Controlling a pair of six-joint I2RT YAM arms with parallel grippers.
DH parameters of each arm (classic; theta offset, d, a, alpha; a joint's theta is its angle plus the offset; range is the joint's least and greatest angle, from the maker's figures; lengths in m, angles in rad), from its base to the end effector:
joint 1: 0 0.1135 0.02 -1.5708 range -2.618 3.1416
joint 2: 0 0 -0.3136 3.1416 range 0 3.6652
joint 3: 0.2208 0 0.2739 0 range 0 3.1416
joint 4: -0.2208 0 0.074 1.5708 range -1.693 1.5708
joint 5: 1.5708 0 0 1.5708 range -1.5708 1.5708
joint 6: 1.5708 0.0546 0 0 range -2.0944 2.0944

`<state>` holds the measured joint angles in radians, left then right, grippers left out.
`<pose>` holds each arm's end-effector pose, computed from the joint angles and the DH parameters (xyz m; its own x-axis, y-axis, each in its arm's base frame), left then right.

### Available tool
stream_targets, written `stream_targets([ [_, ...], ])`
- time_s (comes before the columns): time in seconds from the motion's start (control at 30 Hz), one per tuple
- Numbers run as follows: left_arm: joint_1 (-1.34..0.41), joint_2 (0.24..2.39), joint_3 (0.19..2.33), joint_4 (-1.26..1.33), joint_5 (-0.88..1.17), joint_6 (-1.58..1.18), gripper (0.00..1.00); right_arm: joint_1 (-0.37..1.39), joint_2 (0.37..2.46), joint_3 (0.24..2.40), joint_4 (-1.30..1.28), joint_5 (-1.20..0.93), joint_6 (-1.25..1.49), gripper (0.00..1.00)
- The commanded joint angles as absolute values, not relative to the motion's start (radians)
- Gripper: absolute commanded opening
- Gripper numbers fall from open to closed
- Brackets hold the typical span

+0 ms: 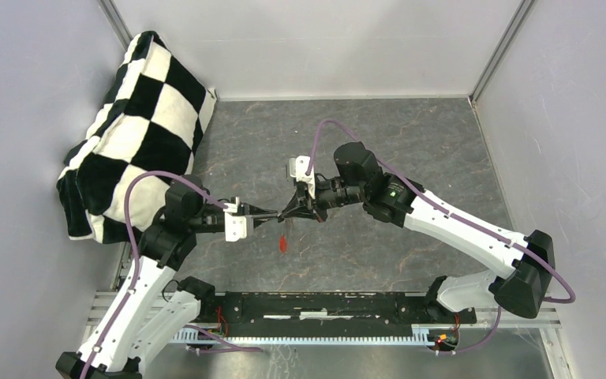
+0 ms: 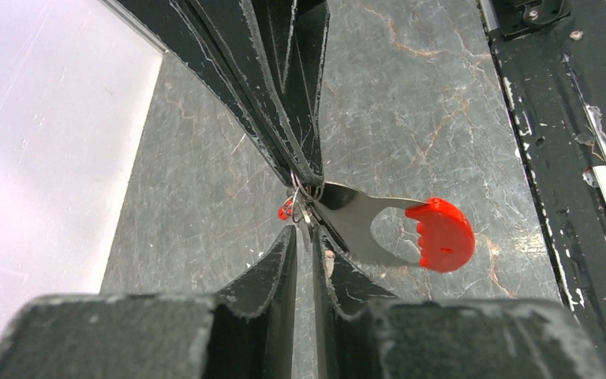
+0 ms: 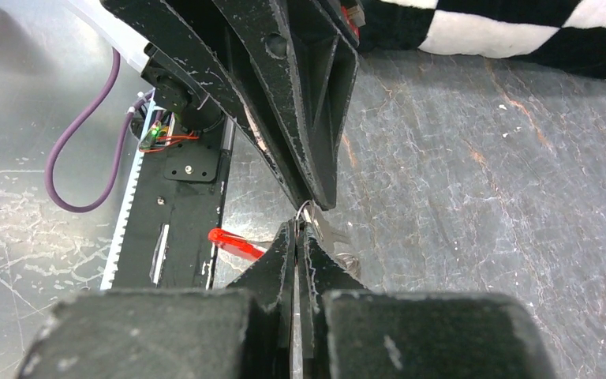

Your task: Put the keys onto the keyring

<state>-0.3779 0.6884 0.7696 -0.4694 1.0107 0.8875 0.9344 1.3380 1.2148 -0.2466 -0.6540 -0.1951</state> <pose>0.1081 -0.0927 0.3552 0.4951 0.2467 -0.8331 0.8567 0.0208 0.5153 0.1692 0.2849 0.4029 -0.0216 -0.2882 -0.9573 -0.9985 -0.0412 0.0350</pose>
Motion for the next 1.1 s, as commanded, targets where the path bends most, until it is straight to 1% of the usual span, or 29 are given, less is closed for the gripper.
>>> stream_targets([
  [0.0, -0.381, 0.666, 0.762, -0.453, 0.994, 0.869, 0.18, 0.929, 1.322, 1.223, -0.221, -0.68, -0.196, 0.0],
  [0.07, -0.381, 0.664, 0.765, -0.454, 0.996, 0.871, 0.23, 0.928, 1.322, 1.223, -0.224, -0.684, -0.198, 0.0],
  [0.1, -0.381, 0.665, 0.77, -0.453, 0.999, 0.87, 0.28, 0.93, 1.324, 1.223, -0.227, -0.685, -0.199, 0.0],
  [0.17, -0.381, 0.669, 0.775, -0.454, 1.006, 0.872, 0.32, 0.928, 1.326, 1.224, -0.23, -0.692, -0.201, 0.0],
  [0.27, -0.382, 0.673, 0.785, -0.454, 1.004, 0.873, 0.36, 0.928, 1.327, 1.228, -0.238, -0.699, -0.204, 0.0],
  [0.4, -0.381, 0.672, 0.793, -0.477, 1.014, 0.895, 0.37, 0.928, 1.326, 1.227, -0.249, -0.706, -0.211, 0.0],
  [0.5, -0.381, 0.688, 0.821, -0.6, 1.053, 1.055, 0.37, 0.928, 1.327, 1.232, -0.262, -0.71, -0.219, 0.0],
  [0.6, -0.381, 0.712, 0.851, -0.682, 1.064, 1.156, 0.37, 0.928, 1.331, 1.235, -0.265, -0.718, -0.22, 0.0],
  [0.8, -0.381, 0.755, 0.889, -0.691, 1.065, 1.206, 0.37, 0.928, 1.343, 1.244, -0.278, -0.736, -0.222, 0.0],
  [1.07, -0.382, 0.812, 0.916, -0.691, 1.117, 1.187, 0.29, 0.928, 1.351, 1.247, -0.279, -0.744, -0.221, 0.0],
])
